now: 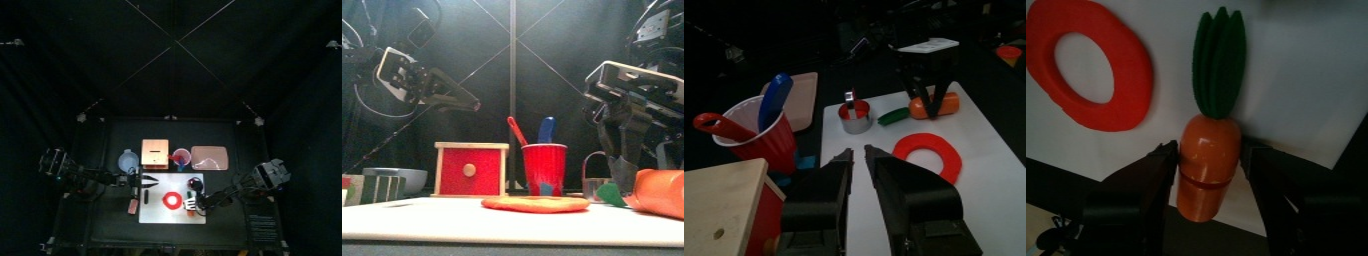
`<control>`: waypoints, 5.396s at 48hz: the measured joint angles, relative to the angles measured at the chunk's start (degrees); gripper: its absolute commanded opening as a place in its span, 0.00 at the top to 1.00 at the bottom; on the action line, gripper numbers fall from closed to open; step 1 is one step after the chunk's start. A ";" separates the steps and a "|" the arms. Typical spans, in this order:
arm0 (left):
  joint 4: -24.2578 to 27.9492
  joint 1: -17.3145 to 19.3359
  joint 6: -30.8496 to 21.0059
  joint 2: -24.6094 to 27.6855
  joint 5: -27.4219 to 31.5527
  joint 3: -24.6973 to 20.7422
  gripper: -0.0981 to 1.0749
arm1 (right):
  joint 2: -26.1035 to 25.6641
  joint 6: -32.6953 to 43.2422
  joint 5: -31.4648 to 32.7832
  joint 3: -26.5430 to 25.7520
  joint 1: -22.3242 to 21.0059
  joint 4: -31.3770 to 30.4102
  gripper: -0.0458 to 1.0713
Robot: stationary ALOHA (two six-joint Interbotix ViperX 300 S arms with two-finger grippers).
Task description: Grab carrot
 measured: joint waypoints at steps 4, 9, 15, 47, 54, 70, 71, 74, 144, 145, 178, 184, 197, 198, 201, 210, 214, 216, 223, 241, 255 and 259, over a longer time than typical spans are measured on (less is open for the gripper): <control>-0.09 -0.09 0.00 0.00 0.00 0.00 0.38 | 0.00 -0.09 0.00 0.00 -0.09 0.00 0.19; -0.09 -0.09 0.00 0.00 0.00 0.00 0.39 | 0.00 -0.09 0.00 0.00 -0.18 0.00 0.19; -0.09 -0.09 0.00 0.00 0.00 0.00 0.38 | -0.09 -0.09 0.09 0.00 -0.09 0.00 0.19; -2.02 -1.49 -0.18 0.00 0.00 -1.14 0.38 | -12.66 -0.09 7.03 4.04 0.97 -7.65 0.19; -2.29 -1.67 -0.18 0.00 -0.09 -1.32 0.38 | -15.12 -0.53 7.12 5.36 1.76 -12.57 0.19; -2.37 -2.20 -0.18 -0.88 -1.41 -1.32 0.38 | -24.70 -0.70 7.29 9.40 6.77 -38.94 0.20; -2.37 -2.29 -0.18 -0.97 -1.67 -1.32 0.38 | -25.40 -0.70 7.38 9.93 7.29 -41.92 0.20; -2.46 -2.46 -0.18 -1.41 -2.81 -1.32 0.39 | -26.98 -0.44 8.09 11.25 8.70 -49.13 0.20; -8.61 -3.43 -0.18 -8.26 -5.54 -0.18 0.39 | -31.46 -0.62 -3.78 18.37 4.31 -54.58 0.20; -8.53 -3.52 -0.09 -8.26 -5.63 -0.18 0.39 | -31.64 -0.53 -4.04 18.28 4.31 -51.94 0.20; -1.23 -3.43 0.00 -8.17 -5.54 0.62 0.39 | -31.90 -0.09 -4.66 17.14 1.05 1.49 0.20; 0.44 -3.08 0.00 -8.17 -5.63 0.70 0.39 | -28.48 0.00 -7.12 15.64 0.00 2.02 0.20; 2.29 -2.99 0.00 -8.17 -5.54 0.70 0.39 | -20.04 -0.09 -8.88 13.01 -1.14 6.68 0.20; 2.29 -2.90 0.00 -8.17 -5.63 0.70 0.39 | -19.42 -0.09 -8.88 12.92 -1.23 6.94 0.20; 2.64 -2.99 0.00 -8.17 -5.63 0.70 0.39 | -17.84 -0.09 -8.96 12.48 -1.41 7.29 0.19; 4.04 -3.08 0.09 -8.26 -5.63 0.70 0.39 | -14.50 -0.88 -9.58 10.81 -2.55 7.29 0.16; 4.66 -3.08 0.26 -8.26 -5.54 0.88 0.39 | -13.62 -0.97 -9.93 10.11 -3.08 6.59 0.12; 4.75 -3.08 0.26 -8.17 -5.63 1.05 0.39 | -13.18 -1.05 -10.11 9.76 -3.25 6.15 0.09; 4.83 -3.08 0.26 -8.17 -5.54 1.23 0.39 | -11.43 -0.88 -9.93 8.44 -3.34 5.63 0.02; 5.01 -3.08 0.26 -8.26 -5.54 1.85 0.39 | -5.89 -0.70 -8.79 6.06 -4.31 8.09 0.03; 5.01 -3.08 0.26 -8.26 -5.63 2.11 0.39 | -3.16 -1.05 -5.01 3.60 -4.39 7.73 0.04; 5.10 -3.08 0.26 -8.26 -5.54 2.55 0.39 | -2.72 -1.05 -4.83 3.34 -4.39 7.73 0.04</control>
